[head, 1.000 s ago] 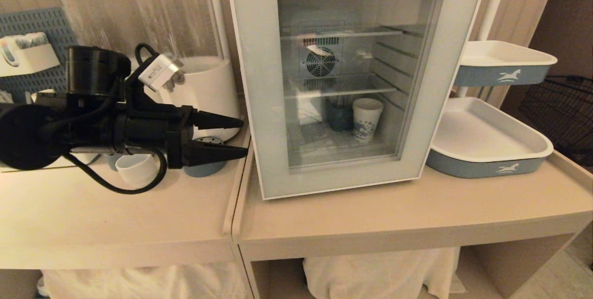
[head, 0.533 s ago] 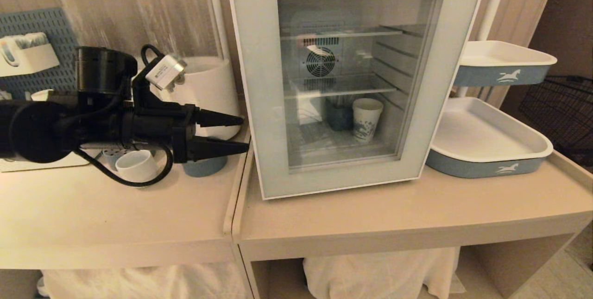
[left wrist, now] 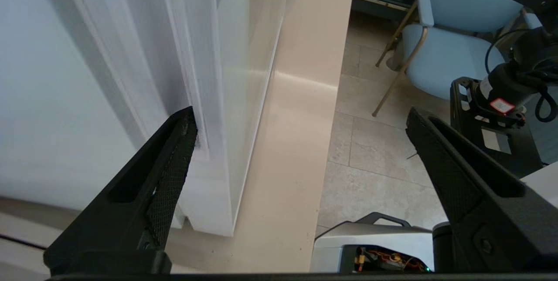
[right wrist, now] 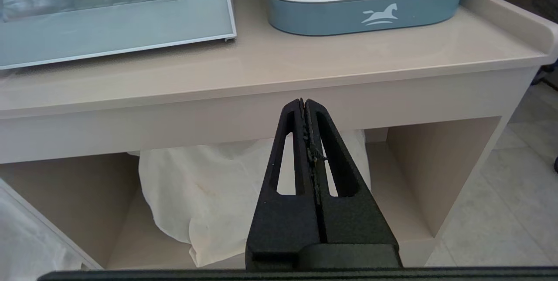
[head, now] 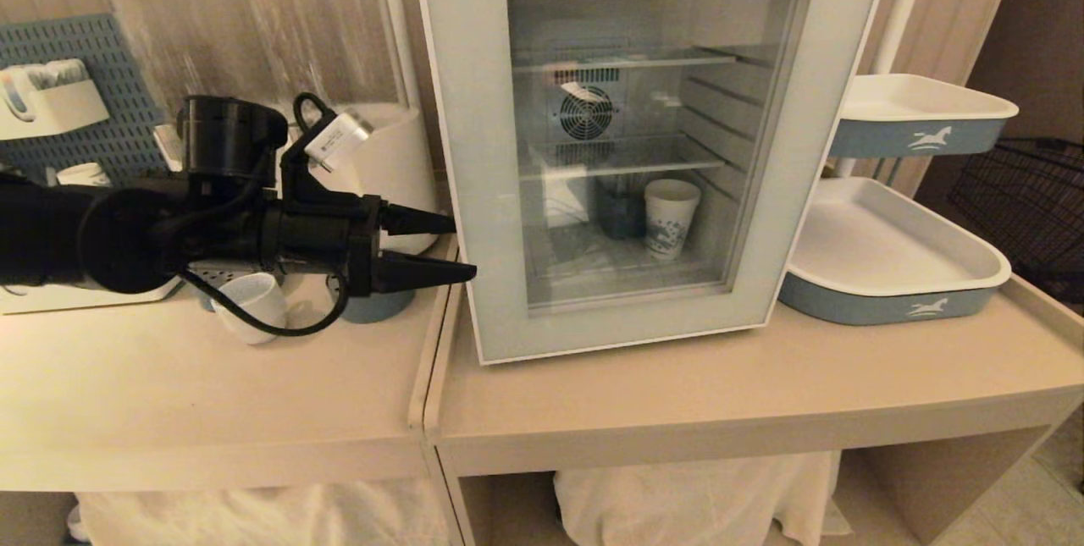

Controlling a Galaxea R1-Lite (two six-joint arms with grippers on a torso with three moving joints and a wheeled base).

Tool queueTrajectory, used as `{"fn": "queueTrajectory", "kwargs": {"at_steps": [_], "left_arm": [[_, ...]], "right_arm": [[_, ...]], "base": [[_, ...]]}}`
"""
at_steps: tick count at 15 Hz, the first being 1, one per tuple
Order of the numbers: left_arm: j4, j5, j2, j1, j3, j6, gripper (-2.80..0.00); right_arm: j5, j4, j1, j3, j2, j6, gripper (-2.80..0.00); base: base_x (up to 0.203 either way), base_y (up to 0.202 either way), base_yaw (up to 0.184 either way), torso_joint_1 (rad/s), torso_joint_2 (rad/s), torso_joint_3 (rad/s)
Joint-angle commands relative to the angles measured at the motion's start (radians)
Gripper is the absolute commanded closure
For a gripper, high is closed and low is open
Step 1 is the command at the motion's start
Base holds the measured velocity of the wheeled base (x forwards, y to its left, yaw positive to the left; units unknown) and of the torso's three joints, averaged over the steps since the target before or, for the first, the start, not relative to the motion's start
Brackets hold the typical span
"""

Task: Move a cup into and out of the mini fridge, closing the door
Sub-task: Open the freezer door

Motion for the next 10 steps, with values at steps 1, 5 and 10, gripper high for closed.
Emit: {"fn": "queueTrajectory", "kwargs": {"at_steps": [1, 5, 10], "left_arm": [[-0.002, -0.007, 0.015, -0.002, -0.009, 0.0, -2.8], [0.0, -0.01, -0.001, -0.027, -0.006, -0.019, -2.8], [0.0, -0.017, -0.049, -0.068, 0.035, -0.023, -2.8]], "right_arm": [[0.0, -0.002, 0.0, 0.0, 0.001, 0.0, 0.0], [0.0, 0.0, 0.0, 0.0, 0.001, 0.0, 0.0], [0.0, 0.0, 0.0, 0.0, 0.001, 0.0, 0.0]], "base": [[0.0, 0.0, 0.0, 0.0, 0.0, 0.0], [0.0, 0.0, 0.0, 0.0, 0.0, 0.0], [0.0, 0.0, 0.0, 0.0, 0.0, 0.0]]}}
